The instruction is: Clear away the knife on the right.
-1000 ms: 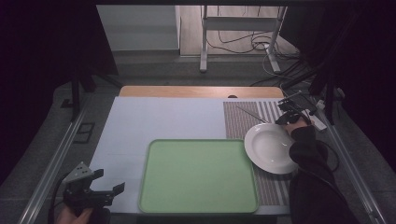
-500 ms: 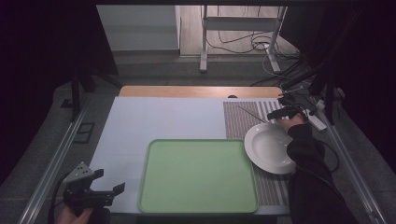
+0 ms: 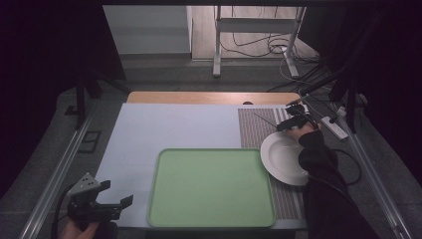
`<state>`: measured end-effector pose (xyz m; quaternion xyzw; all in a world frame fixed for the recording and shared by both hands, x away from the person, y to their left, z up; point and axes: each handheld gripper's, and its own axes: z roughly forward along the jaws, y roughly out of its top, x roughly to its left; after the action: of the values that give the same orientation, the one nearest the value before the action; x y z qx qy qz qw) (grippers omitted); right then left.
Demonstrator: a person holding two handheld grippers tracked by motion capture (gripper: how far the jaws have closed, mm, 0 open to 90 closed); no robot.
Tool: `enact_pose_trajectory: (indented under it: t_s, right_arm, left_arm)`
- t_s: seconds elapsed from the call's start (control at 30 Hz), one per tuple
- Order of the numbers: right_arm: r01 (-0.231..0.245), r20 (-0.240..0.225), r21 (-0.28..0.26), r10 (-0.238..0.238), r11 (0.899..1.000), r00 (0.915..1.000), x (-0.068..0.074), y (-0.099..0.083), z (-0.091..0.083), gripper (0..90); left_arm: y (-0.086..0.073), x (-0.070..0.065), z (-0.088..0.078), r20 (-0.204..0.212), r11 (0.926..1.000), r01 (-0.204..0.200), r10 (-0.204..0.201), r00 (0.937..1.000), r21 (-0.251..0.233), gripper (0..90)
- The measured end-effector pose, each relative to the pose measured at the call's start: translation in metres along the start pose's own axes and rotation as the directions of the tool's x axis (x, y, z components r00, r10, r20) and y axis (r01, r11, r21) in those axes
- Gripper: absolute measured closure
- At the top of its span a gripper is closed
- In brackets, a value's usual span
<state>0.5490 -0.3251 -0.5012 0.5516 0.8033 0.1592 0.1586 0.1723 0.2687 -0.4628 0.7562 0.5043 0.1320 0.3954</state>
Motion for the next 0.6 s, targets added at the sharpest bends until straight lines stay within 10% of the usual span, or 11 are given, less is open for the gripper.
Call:
enact_pose_trajectory:
  t_s: [0.3,0.6]
  right_arm:
    - [0.103,-0.097,0.011,-0.101,0.995,0.9901,-0.011,-0.007,-0.011,76.2]
    - [0.143,-0.104,0.018,-0.140,0.990,0.9847,-0.012,-0.007,-0.012,80.3]
  left_arm:
    - [0.000,-0.001,0.000,-0.003,1.0000,-0.004,0.004,1.0000,0.003,3.3]
    - [0.000,0.000,0.000,-0.002,1.0000,-0.002,0.002,1.0000,0.001,3.3]
